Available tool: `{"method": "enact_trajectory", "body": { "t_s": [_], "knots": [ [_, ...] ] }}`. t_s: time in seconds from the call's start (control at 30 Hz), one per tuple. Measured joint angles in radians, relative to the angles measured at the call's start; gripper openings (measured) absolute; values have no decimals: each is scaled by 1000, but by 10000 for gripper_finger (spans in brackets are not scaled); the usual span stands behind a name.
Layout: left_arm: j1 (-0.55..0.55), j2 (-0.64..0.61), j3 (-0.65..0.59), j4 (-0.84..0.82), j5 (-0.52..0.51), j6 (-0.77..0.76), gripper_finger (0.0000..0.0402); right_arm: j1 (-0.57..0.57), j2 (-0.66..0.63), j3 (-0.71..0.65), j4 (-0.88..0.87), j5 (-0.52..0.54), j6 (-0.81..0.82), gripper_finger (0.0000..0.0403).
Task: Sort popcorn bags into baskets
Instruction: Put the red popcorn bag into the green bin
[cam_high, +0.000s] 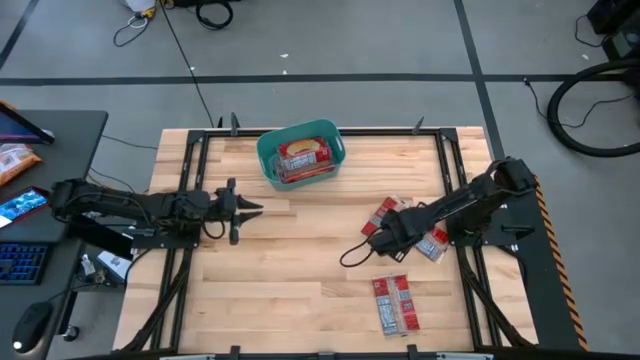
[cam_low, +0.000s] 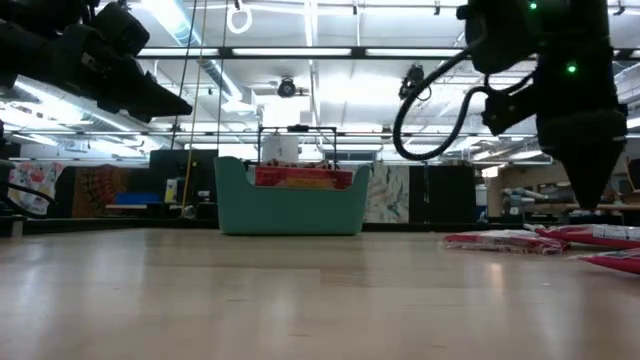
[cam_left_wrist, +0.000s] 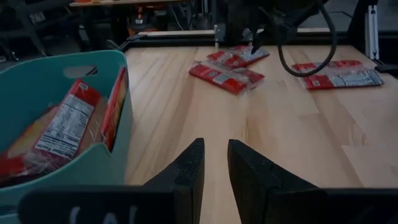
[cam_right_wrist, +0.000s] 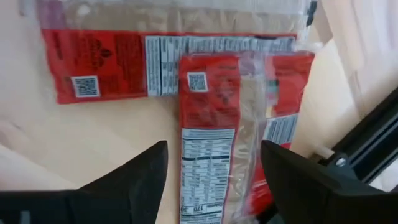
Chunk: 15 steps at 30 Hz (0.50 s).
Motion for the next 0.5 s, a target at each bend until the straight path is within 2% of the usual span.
{"method": "enact_trajectory", "body": {
  "t_s": [0.2, 0.5],
  "knots": [
    [1, 0, 0, 15, 0, 26, 75, 18, 63, -17, 21, 48, 40, 261],
    [1, 0, 0, 9, 0, 26, 75, 19, 142, -17, 57, 47, 54, 261]
  ]
}}
